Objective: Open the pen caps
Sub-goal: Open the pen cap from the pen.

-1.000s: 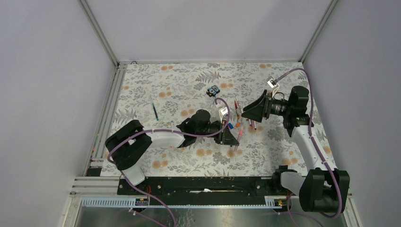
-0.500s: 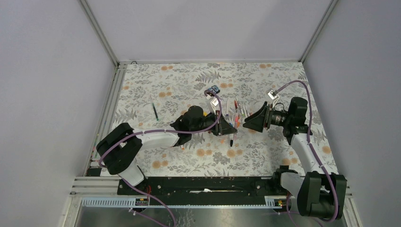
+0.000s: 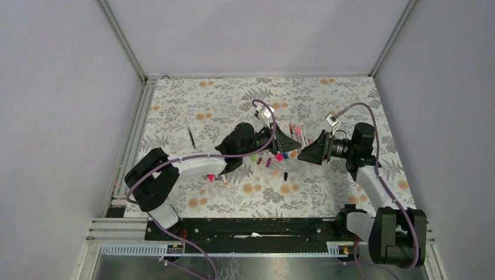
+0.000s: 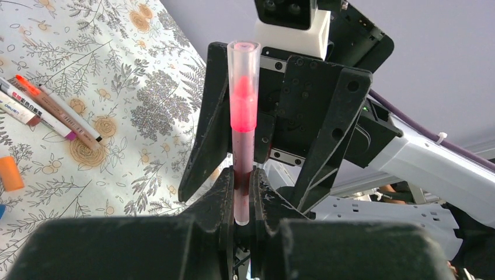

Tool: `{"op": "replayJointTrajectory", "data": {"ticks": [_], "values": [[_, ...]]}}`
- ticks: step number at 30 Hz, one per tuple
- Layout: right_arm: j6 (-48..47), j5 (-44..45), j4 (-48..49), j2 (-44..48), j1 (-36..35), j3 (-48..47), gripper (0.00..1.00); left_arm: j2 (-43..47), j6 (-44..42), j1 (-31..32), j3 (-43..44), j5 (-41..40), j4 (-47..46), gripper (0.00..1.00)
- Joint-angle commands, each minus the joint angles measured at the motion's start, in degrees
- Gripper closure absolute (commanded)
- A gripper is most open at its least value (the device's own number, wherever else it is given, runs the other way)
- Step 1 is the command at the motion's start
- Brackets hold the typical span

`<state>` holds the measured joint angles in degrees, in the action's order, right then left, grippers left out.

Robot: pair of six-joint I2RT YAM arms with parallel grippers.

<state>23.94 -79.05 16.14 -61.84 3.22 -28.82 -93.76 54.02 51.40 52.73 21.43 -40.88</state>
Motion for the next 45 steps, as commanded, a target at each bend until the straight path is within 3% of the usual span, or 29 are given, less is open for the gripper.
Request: {"op": "replayJointTrajectory", "data": {"ticks": [1, 5, 11, 19, 21, 30, 34, 37, 42, 45], "values": [[4.09, -0.08, 5.16, -0.69, -0.75, -0.06, 0.23, -0.99, 1.48, -0.01, 2.38, -1.38, -5.03, 1.00], [5.73, -0.09, 6.66, -1.58, -1.42, -0.32, 0.32, -1.39, 1.76, 0.31, 2.33, -1.83, -5.50, 1.00], [5.94, -0.35, 6.85, -2.60, -2.64, -0.83, 0.56, -2.25, 1.75, 0.93, 3.11, -2.15, -5.76, 1.00], [5.45, 0.15, 7.33, -2.47, -2.76, -1.28, 0.99, -2.67, 1.72, 1.52, 3.43, -2.01, -5.59, 0.98], [3.85, 0.12, 6.81, -2.22, -2.77, -1.32, 1.00, -2.19, 1.18, 1.55, 3.72, -2.25, -4.18, 0.92], [-10.23, -2.72, -3.02, 0.10, -2.70, -1.62, 1.00, 7.80, -10.35, -1.57, 4.97, -10.53, 8.75, 0.43], [-12.11, -2.95, -4.48, 0.10, -2.69, -1.78, 1.00, 13.71, -15.42, -2.13, 1.48, -14.90, 6.18, 0.04], [-12.63, -3.12, -4.96, 0.01, -2.70, -1.84, 1.00, 16.71, -13.99, -3.78, -1.35, -14.73, 3.03, 0.01], [-12.82, -3.48, -5.02, -0.24, -2.68, -1.61, 1.00, 15.32, -5.87, -8.69, -3.74, -2.42, -5.43, 0.01], [-12.84, -3.65, -4.98, -0.61, -2.71, -1.59, 1.00, 13.20, -3.85, -8.59, -2.58, 0.79, -6.18, 0.01]]}}
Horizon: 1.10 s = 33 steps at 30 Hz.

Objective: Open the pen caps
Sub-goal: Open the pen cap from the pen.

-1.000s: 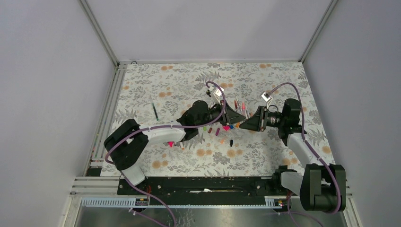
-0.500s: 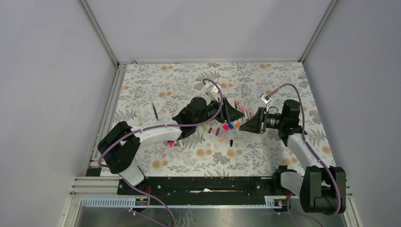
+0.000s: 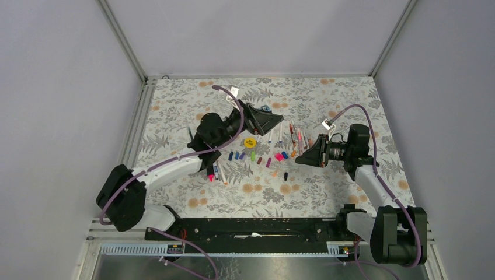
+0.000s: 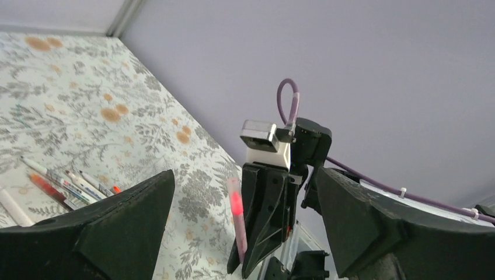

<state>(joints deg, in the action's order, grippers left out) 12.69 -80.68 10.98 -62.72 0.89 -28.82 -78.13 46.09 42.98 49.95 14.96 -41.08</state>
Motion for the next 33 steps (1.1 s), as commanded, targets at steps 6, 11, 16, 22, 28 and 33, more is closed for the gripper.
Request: {"op": "replayJointTrajectory", "data": {"ticks": [6, 11, 16, 22, 28, 33], "values": [[-1.59, -2.19, 0.22, -0.18, -0.38, -1.44, 1.00, -7.17, 3.71, 3.39, 3.02, 8.09, -6.37, 0.02], [-1.61, -2.26, 0.24, -0.28, -0.39, -1.41, 1.00, -10.27, 2.61, 5.80, 4.33, 5.47, -6.59, 0.05], [-1.49, -2.37, 0.27, -0.51, -0.45, -1.41, 1.00, -12.66, 1.78, 7.03, 5.24, 3.73, -8.87, 0.19], [-1.36, -2.53, 0.40, -0.56, -0.44, -1.33, 1.00, -15.55, 0.71, 7.69, 7.77, 3.52, -9.54, 0.35], [-1.22, -2.62, 0.52, -0.64, -0.45, -1.18, 1.00, -16.91, -0.36, 7.74, 9.68, 3.87, -8.35, 0.49], [-1.13, -2.64, 0.53, -0.61, -0.42, -1.24, 1.00, -18.61, 0.06, 7.83, 11.19, 5.21, -7.62, 0.68]]}}
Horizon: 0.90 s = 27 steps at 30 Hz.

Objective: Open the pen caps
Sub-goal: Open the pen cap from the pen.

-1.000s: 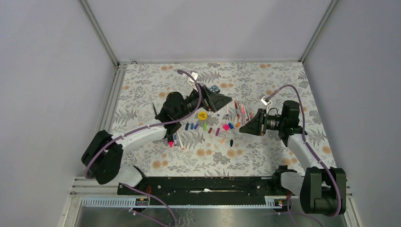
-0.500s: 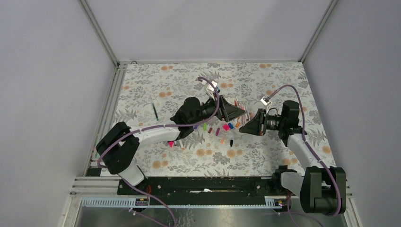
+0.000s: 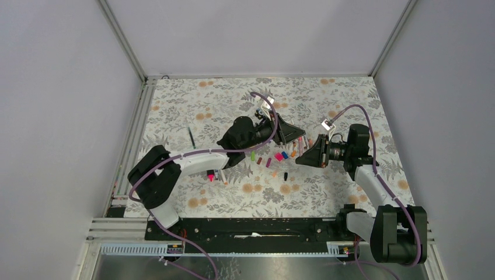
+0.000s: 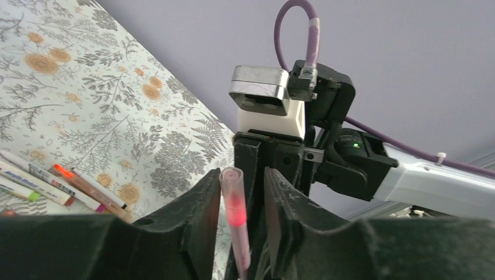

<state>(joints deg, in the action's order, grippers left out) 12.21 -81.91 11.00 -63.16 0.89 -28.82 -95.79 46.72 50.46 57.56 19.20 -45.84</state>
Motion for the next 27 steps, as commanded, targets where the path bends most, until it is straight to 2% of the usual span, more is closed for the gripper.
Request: {"op": "replayJointTrajectory", "data": {"ticks": [1, 4, 7, 10, 15, 19, 23, 27], "values": [[-0.61, -1.41, 0.51, -0.16, -0.43, -1.23, 1.00, -1.30, -0.38, 0.37, 3.82, 1.29, -2.78, 0.72], [-0.66, -1.41, 0.51, -0.21, -0.45, -1.22, 1.00, -1.95, -0.05, 0.35, 4.45, 2.44, -2.85, 0.82], [-0.64, -1.28, 0.51, -0.27, -0.45, -1.21, 1.00, -2.25, 0.12, 0.39, 4.99, 3.81, -3.02, 1.00], [-0.54, -0.79, 0.43, -0.09, -0.40, -1.24, 0.97, -2.22, 0.44, 0.38, 5.01, 4.19, -3.15, 1.00], [0.48, -0.76, 0.38, 0.88, -0.19, -2.64, 0.66, -1.57, 1.66, 0.38, 2.94, 3.78, -4.49, 1.00], [1.39, -1.44, 0.50, 1.58, 1.03, -4.01, 0.52, -0.84, 2.70, 0.40, 0.60, 2.84, -6.29, 1.00], [3.97, -2.16, 3.44, 1.55, 1.94, -4.48, 0.48, -0.80, 3.49, 0.35, -0.23, 2.53, -7.13, 1.00], [4.69, -2.63, 3.91, 0.81, 2.37, -5.51, 0.49, -0.67, 3.90, 0.33, -0.64, 2.36, -7.68, 1.00]]}}
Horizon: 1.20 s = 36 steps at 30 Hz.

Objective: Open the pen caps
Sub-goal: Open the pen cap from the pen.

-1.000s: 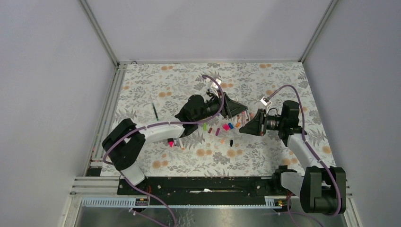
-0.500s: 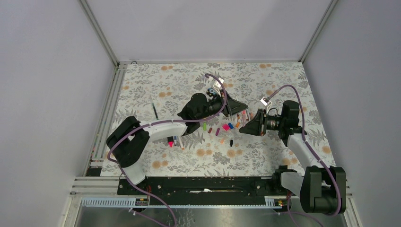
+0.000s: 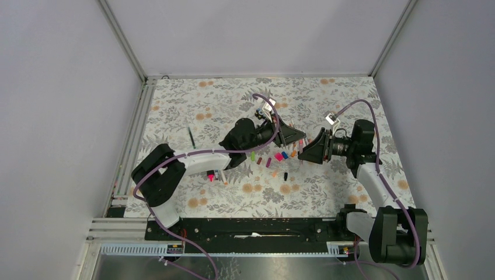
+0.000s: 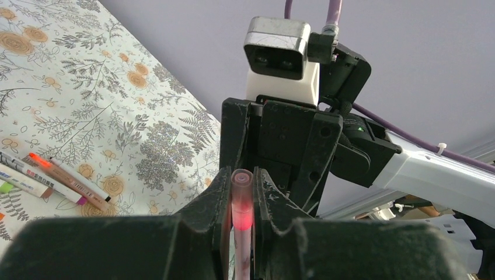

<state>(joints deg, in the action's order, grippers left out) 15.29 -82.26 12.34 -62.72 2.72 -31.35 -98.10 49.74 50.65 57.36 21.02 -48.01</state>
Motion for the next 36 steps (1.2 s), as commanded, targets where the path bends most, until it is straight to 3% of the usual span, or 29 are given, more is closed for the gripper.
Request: {"op": "replayJointTrajectory", "data": {"ticks": [1, 6, 15, 20, 27, 36], "values": [[1.70, -2.37, 2.64, 0.10, 0.53, -3.14, 0.50, 1.75, 0.95, 0.13, -0.57, 0.34, -5.66, 1.00], [2.21, -2.30, 3.30, -0.32, 0.53, -2.47, 0.60, 2.06, 1.36, 0.14, -1.16, -0.54, -6.99, 1.00], [2.80, -3.20, 4.73, -1.27, 0.27, -1.49, 1.00, 0.43, 6.47, -1.98, -0.99, -1.22, -14.75, 1.00], [0.78, -4.15, 4.40, -0.70, 0.06, 0.64, 1.00, 2.04, 6.35, -6.84, 2.30, -3.53, -12.49, 1.00], [0.75, -4.15, 4.26, -1.33, -2.15, 1.90, 1.00, 5.73, -2.18, -11.69, 9.82, -13.52, -4.40, 1.00], [0.82, -4.05, 4.34, -3.81, -2.40, 1.95, 1.00, 6.21, -0.70, -13.32, 12.41, -22.25, -7.41, 1.00]]}}
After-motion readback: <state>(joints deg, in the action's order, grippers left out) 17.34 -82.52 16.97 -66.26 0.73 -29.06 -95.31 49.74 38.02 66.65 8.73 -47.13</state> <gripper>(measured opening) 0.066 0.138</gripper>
